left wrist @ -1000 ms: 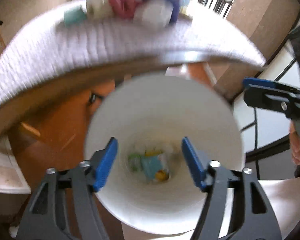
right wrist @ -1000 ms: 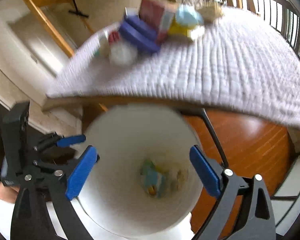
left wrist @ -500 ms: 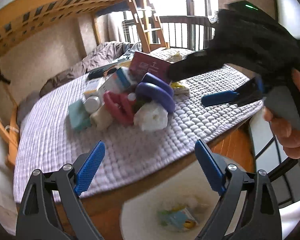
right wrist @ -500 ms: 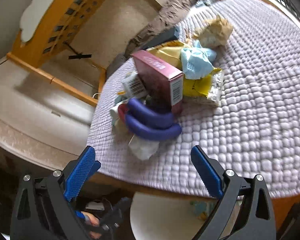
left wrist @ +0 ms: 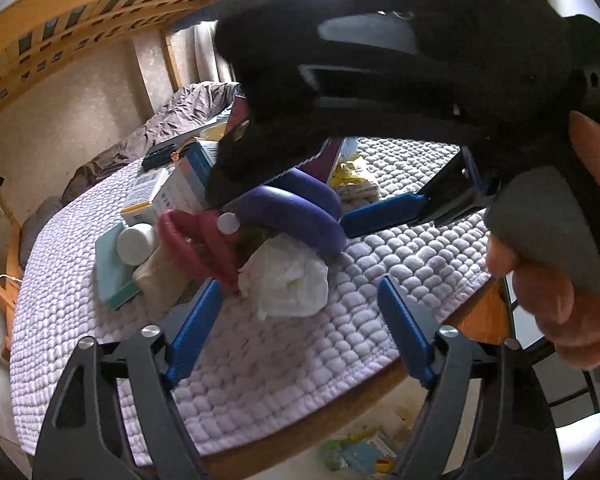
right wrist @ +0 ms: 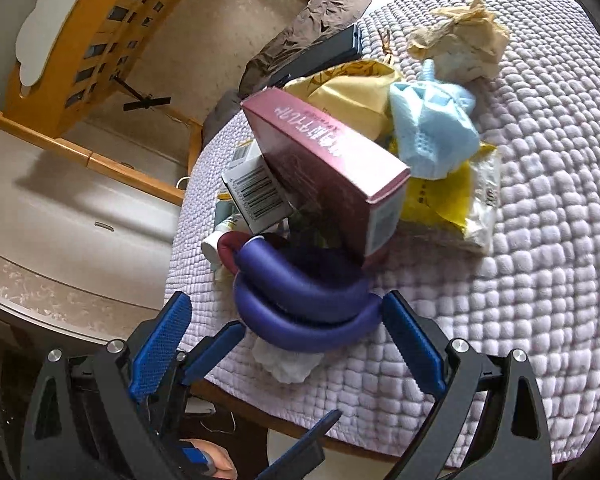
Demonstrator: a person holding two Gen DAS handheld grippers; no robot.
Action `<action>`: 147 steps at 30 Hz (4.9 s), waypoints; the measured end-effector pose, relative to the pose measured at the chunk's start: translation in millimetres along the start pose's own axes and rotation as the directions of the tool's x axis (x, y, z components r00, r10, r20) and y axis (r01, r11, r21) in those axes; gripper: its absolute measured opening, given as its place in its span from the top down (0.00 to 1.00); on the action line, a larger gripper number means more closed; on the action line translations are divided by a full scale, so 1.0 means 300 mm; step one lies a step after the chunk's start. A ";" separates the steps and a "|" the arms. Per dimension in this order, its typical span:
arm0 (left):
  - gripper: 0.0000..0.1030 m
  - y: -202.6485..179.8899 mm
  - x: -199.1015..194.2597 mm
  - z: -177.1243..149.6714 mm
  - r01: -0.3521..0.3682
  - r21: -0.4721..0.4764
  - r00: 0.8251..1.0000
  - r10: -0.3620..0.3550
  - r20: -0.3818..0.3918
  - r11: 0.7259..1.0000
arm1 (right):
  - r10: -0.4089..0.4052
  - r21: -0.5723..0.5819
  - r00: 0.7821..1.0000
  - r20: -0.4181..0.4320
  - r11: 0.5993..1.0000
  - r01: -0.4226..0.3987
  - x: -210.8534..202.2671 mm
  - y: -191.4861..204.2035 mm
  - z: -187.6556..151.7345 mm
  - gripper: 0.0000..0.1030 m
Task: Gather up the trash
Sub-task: 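Grasp the crumpled clear plastic bag with the left tool while the right tool grasps the purple foam grip, then carry the plastic bag and purple grip with both tools over the white bin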
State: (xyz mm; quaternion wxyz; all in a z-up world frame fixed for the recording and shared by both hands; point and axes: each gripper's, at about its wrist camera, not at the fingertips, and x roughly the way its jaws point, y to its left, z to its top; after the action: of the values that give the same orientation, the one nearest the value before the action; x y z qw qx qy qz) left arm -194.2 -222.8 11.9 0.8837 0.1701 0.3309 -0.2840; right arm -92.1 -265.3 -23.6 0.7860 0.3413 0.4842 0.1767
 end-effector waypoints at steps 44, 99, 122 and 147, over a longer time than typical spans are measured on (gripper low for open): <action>0.62 0.052 -0.116 -0.063 0.018 -0.069 0.999 -0.020 -0.028 0.997 | 0.060 0.093 0.998 0.026 0.994 -0.062 -0.009 -0.044 -0.002 0.37; 0.62 0.121 -0.308 -0.145 -0.051 -0.237 0.985 0.010 -0.172 0.970 | -0.318 -0.394 0.937 0.148 0.850 0.350 -0.356 0.070 -0.485 0.37; 0.62 0.080 -0.380 -0.239 -0.064 -0.235 0.974 0.010 -0.224 0.970 | -0.459 -0.534 0.872 0.167 0.702 0.472 -0.300 0.164 -0.597 0.37; 0.62 0.014 -0.376 -0.334 -0.056 -0.230 0.956 -0.015 -0.294 0.971 | -0.574 -0.684 0.807 0.140 0.533 0.498 -0.217 0.147 -0.740 0.37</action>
State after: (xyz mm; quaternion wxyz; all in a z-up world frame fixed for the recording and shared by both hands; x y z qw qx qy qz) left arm -310.4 -126.7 16.8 0.8415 0.1076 0.4881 -0.2050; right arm -316.1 -192.7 -16.8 0.8439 -0.1527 0.5020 0.1116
